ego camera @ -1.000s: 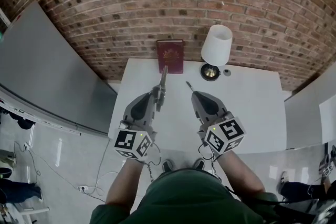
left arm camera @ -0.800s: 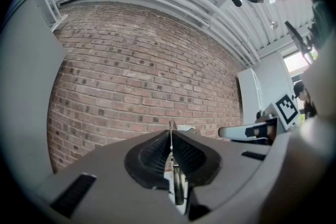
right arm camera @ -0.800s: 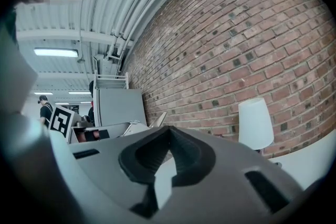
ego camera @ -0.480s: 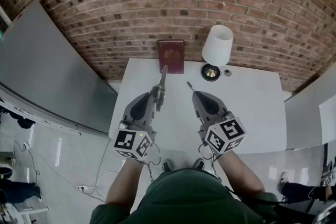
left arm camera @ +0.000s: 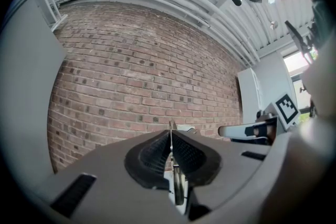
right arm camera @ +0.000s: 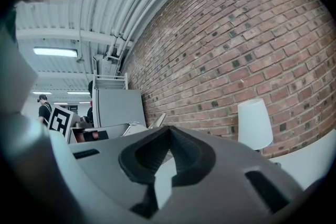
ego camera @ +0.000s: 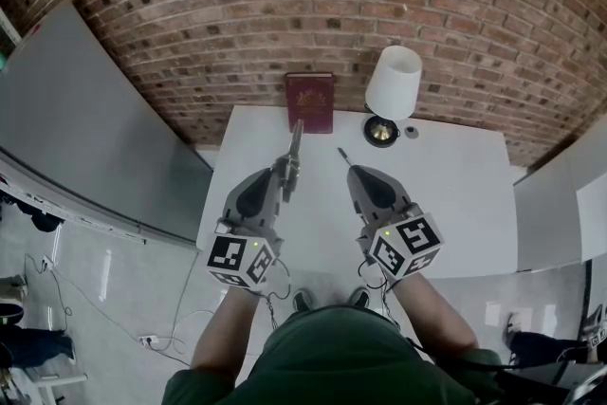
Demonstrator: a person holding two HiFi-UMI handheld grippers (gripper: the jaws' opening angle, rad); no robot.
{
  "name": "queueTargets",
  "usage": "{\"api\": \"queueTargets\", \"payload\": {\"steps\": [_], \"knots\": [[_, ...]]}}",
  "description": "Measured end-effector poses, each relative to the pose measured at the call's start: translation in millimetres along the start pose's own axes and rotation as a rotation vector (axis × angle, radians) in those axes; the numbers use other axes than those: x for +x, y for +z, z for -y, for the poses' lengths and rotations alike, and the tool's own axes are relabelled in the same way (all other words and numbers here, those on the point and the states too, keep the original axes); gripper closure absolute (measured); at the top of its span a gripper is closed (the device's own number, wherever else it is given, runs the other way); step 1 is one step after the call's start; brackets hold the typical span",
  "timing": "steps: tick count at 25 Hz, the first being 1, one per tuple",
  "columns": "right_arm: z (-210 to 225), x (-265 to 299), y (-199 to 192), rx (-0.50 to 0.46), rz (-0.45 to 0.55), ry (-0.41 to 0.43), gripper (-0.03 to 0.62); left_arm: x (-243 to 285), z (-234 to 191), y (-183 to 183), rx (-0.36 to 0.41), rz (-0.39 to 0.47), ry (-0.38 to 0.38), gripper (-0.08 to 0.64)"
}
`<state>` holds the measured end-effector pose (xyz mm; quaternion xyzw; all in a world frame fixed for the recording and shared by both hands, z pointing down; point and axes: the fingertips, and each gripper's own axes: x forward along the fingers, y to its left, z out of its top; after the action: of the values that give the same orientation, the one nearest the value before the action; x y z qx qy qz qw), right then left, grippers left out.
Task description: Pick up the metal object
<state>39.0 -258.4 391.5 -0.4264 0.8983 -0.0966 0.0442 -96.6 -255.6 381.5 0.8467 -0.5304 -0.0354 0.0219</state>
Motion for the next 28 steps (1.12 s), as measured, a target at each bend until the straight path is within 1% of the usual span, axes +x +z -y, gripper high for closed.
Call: {"api": "queueTargets", "payload": {"steps": [11, 28], "knots": [[-2.9, -0.6, 6.0, -0.022, 0.023, 0.012, 0.591, -0.4, -1.7, 0.6, 0.0, 0.0, 0.007, 0.546], [-3.4, 2.2, -1.0, -0.025, 0.005, 0.018, 0.591, 1.8, -4.3, -3.8, -0.009, -0.003, 0.006, 0.546]]}}
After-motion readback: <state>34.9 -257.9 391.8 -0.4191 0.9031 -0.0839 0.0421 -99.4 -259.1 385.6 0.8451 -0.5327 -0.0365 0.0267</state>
